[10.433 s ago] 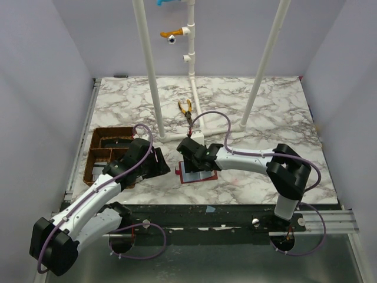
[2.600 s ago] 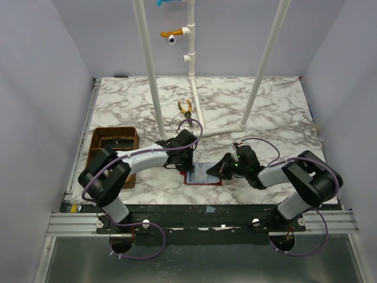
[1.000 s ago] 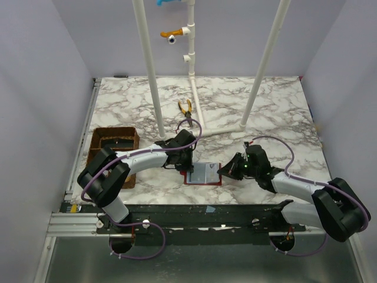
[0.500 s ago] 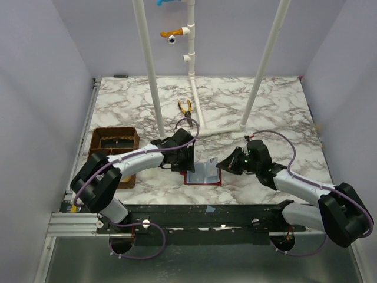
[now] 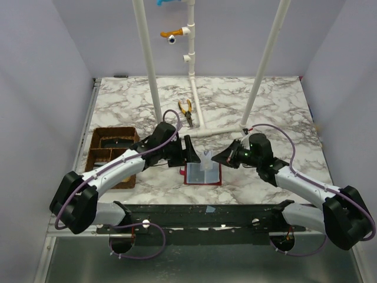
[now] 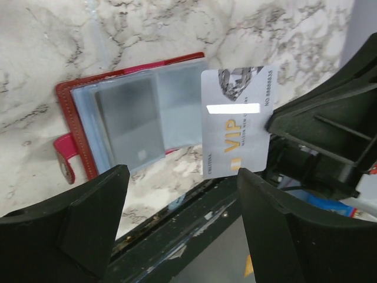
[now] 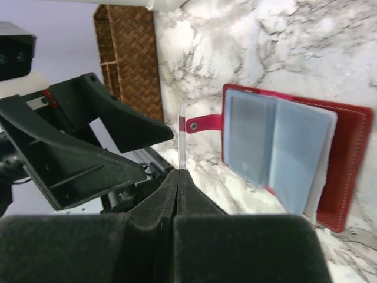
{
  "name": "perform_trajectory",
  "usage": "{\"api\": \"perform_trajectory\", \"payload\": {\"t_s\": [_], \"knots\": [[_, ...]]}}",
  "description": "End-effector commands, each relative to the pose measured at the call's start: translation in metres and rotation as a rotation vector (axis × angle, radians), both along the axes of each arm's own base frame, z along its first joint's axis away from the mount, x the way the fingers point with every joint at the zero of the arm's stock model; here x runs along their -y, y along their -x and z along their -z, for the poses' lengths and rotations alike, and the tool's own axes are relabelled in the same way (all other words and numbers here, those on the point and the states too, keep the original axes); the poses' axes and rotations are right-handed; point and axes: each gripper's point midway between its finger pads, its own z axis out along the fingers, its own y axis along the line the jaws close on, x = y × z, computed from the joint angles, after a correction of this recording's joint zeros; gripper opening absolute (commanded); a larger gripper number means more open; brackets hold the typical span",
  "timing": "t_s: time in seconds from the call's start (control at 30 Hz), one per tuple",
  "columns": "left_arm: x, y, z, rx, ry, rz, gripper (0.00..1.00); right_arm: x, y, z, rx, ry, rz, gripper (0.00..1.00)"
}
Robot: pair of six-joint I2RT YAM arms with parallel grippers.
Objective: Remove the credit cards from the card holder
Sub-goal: Remove the credit card from the card holder, then place the credit card in the storage box.
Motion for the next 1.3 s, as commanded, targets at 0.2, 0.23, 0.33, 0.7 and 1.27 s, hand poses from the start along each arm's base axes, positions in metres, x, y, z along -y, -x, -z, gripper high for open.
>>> {"api": "perform_trajectory", "payload": {"t_s": [0.2,0.23,0.33,0.7,1.27], "knots": [[0.019,0.005,-0.047,-0.052,0.333,0.032,0.76,-0.024,0.009,-0.059,0.009,-0.234,-0.112,0.01],[0.021,0.005,-0.049,-0.055,0.361,0.034,0.76,-0.025,0.010,-0.061,0.007,-0.248,-0.118,0.01],[0.023,0.006,-0.054,-0.069,0.411,0.031,0.74,-0.028,0.012,-0.068,0.009,-0.291,-0.132,0.01],[0.027,0.010,-0.072,-0.079,0.545,0.027,0.45,-0.026,0.018,-0.070,0.013,-0.300,-0.142,0.01],[0.018,0.011,-0.074,-0.025,0.488,0.010,0.00,-0.013,0.008,-0.063,0.058,-0.142,-0.076,0.82]]}}
